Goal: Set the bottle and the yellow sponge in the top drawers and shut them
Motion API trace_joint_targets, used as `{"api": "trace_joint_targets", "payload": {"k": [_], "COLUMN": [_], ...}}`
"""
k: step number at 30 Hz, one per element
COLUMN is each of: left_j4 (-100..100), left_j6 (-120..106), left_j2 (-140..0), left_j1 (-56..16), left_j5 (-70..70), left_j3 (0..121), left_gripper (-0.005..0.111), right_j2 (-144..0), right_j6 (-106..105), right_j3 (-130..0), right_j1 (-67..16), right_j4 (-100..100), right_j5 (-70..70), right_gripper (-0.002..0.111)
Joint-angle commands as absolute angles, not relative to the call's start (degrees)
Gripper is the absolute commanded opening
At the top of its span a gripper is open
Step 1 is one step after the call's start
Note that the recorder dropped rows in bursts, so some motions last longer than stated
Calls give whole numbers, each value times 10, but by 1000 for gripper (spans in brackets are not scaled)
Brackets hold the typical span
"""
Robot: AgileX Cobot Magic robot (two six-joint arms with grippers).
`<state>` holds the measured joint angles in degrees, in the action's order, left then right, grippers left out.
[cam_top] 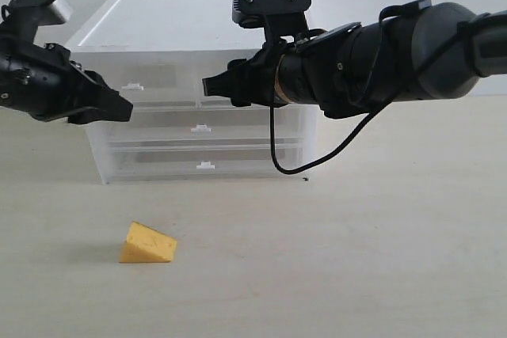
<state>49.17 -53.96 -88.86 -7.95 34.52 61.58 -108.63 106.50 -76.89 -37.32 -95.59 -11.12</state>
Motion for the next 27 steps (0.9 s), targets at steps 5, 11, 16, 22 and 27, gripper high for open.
{"api": "trace_joint_targets", "payload": {"k": [5,11,16,22,27], "left_j4": [459,423,576,831,915], "left_j6": [-621,-597,-580,-681,-727], "left_j2": [-864,-843,-856,-910,-985], "left_j1": [-53,-60,-37,29,81], "left_j5": [454,421,454,573,666], "left_j3": [613,613,610,564,536], "left_gripper": [24,21,21,32,44], "right_j2": [-1092,-1092,-1092,-1092,-1092], "right_j6": [1046,1046,1043,1043,1043], "right_j3": [-784,-784,-784,-784,-784], "right_j1": [-371,-371,-371,-371,-371], "right_j4": [-974,-973,-974,-973,-973], "right_j5": [-118,-106,-106,-90,-90], "right_gripper": [53,53,53,53,53]}}
